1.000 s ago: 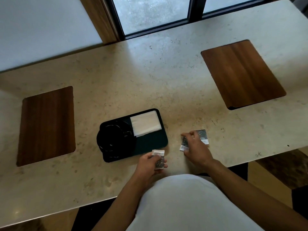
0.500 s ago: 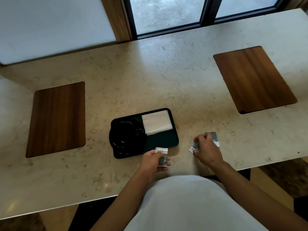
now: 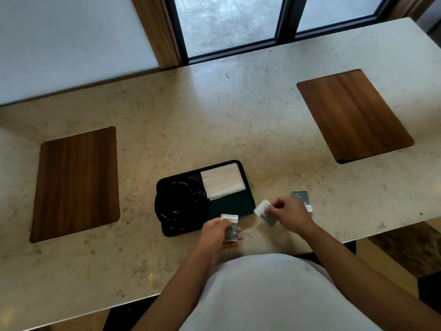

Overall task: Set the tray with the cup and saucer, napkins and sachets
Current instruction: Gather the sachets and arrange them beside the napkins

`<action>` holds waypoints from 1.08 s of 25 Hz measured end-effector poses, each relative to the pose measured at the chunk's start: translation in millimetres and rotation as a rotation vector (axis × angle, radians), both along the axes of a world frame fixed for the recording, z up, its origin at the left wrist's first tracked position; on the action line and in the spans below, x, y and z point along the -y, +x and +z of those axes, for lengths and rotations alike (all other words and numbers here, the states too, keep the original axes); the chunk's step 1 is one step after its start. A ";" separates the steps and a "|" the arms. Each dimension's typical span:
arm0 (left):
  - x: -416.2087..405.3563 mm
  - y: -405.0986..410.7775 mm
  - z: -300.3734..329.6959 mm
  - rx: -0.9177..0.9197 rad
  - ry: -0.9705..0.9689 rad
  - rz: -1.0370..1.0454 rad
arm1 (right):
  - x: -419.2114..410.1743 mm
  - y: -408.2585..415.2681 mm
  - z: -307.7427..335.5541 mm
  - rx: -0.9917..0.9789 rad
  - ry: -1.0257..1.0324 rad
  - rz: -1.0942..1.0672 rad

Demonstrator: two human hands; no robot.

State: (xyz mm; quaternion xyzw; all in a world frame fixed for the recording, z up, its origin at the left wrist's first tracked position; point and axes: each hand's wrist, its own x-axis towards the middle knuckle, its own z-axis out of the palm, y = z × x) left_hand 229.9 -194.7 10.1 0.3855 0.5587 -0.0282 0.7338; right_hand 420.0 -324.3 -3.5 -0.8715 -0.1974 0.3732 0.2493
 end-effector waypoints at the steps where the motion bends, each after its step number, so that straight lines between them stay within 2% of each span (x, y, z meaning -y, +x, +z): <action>1: 0.9 0.8 -0.1 0.002 -0.006 -0.004 | -5.5 -3.4 5.7 -0.101 0.077 -0.082; 4: 1.4 2.6 1.2 0.020 -0.020 -0.002 | -22.0 -14.8 20.5 -0.317 0.211 -0.213; 7: -3.8 5.1 5.9 0.062 -0.057 0.040 | -33.1 -31.0 25.3 -0.444 0.221 -0.166; 10: -4.6 6.3 8.5 0.105 -0.085 0.049 | -36.4 -43.0 21.2 -0.406 0.189 -0.056; 16: -3.8 3.0 6.7 0.117 -0.074 0.020 | -35.3 -47.5 12.4 -0.205 0.029 0.162; 20: -1.5 2.7 3.5 0.126 -0.109 -0.008 | -36.6 -51.2 9.6 -0.114 0.010 0.274; 22: -2.5 3.3 1.1 0.120 -0.116 -0.005 | -36.7 -48.4 9.8 -0.128 0.015 0.257; 27: -7.0 -1.6 -7.1 0.033 -0.028 -0.025 | -33.3 -46.8 11.0 -0.313 0.085 0.277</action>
